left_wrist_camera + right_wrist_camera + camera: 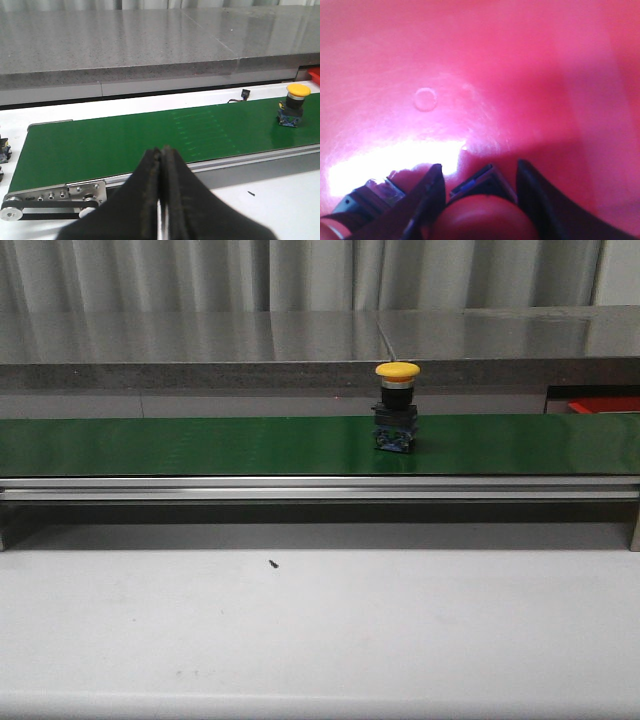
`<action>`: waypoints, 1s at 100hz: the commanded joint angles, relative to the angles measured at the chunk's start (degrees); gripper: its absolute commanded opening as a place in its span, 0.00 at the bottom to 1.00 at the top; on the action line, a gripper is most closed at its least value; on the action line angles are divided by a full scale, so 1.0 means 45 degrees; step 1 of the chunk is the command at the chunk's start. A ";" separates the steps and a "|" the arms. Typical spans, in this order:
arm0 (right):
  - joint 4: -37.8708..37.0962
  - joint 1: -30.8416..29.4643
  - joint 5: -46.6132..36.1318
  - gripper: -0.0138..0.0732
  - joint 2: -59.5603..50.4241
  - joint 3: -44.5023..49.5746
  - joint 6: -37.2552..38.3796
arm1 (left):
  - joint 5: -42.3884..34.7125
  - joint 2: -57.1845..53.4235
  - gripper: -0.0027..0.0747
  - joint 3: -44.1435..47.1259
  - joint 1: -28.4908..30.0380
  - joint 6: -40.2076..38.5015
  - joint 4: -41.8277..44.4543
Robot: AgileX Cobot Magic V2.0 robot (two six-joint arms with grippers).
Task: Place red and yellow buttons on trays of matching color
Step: 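Lower the red button into the red tray and open the right gripper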
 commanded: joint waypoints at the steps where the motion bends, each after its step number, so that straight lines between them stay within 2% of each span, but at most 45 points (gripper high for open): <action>1: 0.0069 -0.0158 -0.0310 0.33 -0.0737 -0.0425 -0.0052 | -0.0866 0.0079 0.01 -0.0327 -0.0099 -0.0015 -0.0318; 8: 0.0081 -0.0194 -0.0325 0.35 -0.0737 -0.0425 -0.0052 | -0.0866 0.0079 0.01 -0.0327 -0.0099 -0.0015 -0.0318; 15: 0.0081 -0.0220 -0.0388 0.41 -0.0771 -0.0445 -0.0052 | -0.0866 0.0079 0.01 -0.0327 -0.0099 -0.0015 -0.0318; 30: 0.0124 -0.0285 -0.0340 0.68 -0.0881 -0.0750 -0.0052 | -0.0866 0.0079 0.01 -0.0327 -0.0099 -0.0015 -0.0318; 39: 0.0418 -0.0341 -0.0124 0.76 -0.0937 -0.1115 -0.0040 | -0.0866 0.0079 0.01 -0.0327 -0.0099 -0.0015 -0.0318; 79: 0.0684 -0.0356 0.1476 0.76 -0.2868 -0.1612 -0.0498 | -0.0866 0.0079 0.01 -0.0327 -0.0099 -0.0015 -0.0318; 100: 0.2217 -0.0205 0.2208 0.76 -0.4556 -0.1001 -0.1885 | -0.0866 0.0079 0.01 -0.0327 -0.0099 -0.0015 -0.0318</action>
